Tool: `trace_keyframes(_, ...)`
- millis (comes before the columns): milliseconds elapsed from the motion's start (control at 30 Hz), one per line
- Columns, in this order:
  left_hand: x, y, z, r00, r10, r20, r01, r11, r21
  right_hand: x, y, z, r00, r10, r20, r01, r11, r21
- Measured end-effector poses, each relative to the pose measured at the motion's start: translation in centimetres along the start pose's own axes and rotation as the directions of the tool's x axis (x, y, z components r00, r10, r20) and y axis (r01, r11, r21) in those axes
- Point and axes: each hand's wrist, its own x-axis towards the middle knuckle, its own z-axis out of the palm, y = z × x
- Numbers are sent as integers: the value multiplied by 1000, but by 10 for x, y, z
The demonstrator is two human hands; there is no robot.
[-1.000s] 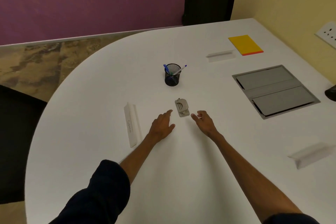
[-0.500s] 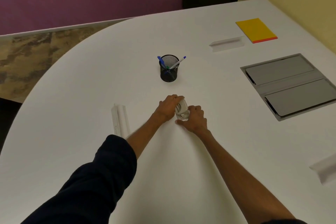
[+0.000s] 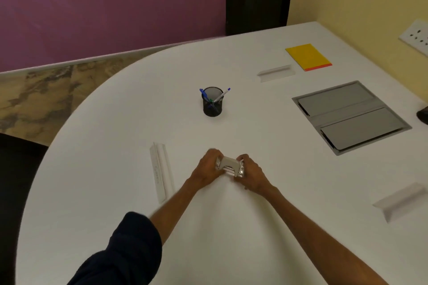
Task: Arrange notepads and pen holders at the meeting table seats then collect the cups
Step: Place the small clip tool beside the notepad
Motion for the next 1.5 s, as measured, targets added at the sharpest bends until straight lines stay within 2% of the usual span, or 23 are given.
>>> trace_keyframes(100, -31, 22, -8, 996, -87, 37, 91, 986, -139, -37, -5, -13, 999, -40, 11, 38, 990, 134)
trace_keyframes(233, -82, 52, -9, 995, -98, 14, 99, 968, -229, -97, -18, -25, 999, -47, -20, 51, 970, 238)
trace_keyframes(367, -127, 89, -2, 1000, -30, 0, 28, 962, -272, -158, -27, -38, 998, -58, -24, 62, 976, 208)
trace_keyframes(533, -176, 142, 14, 998, 60, 16, -53, 960, -274, -239, -20, -62, 989, -18, -150, 58, 962, 268)
trace_keyframes(700, -226, 192, 60, 992, 121, 17, -113, 962, -249, -323, 6, -89, 970, 7, -242, 56, 967, 249)
trace_keyframes(867, -270, 242, 104, 977, 201, 77, -174, 948, -268, -406, 49, -103, 944, 54, -326, 52, 951, 306)
trace_keyframes(1067, -328, 307, 170, 940, 297, 167, -242, 926, -289, -515, 100, -111, 858, 169, -486, 24, 930, 366)
trace_keyframes(1300, -393, 383, 249, 901, 382, 207, -299, 890, -344, -636, 145, -143, 767, 239, -595, -23, 938, 347)
trace_keyframes(1500, -422, 458, 290, 821, 519, 238, -418, 830, -368, -712, 175, -171, 598, 283, -750, -6, 937, 349)
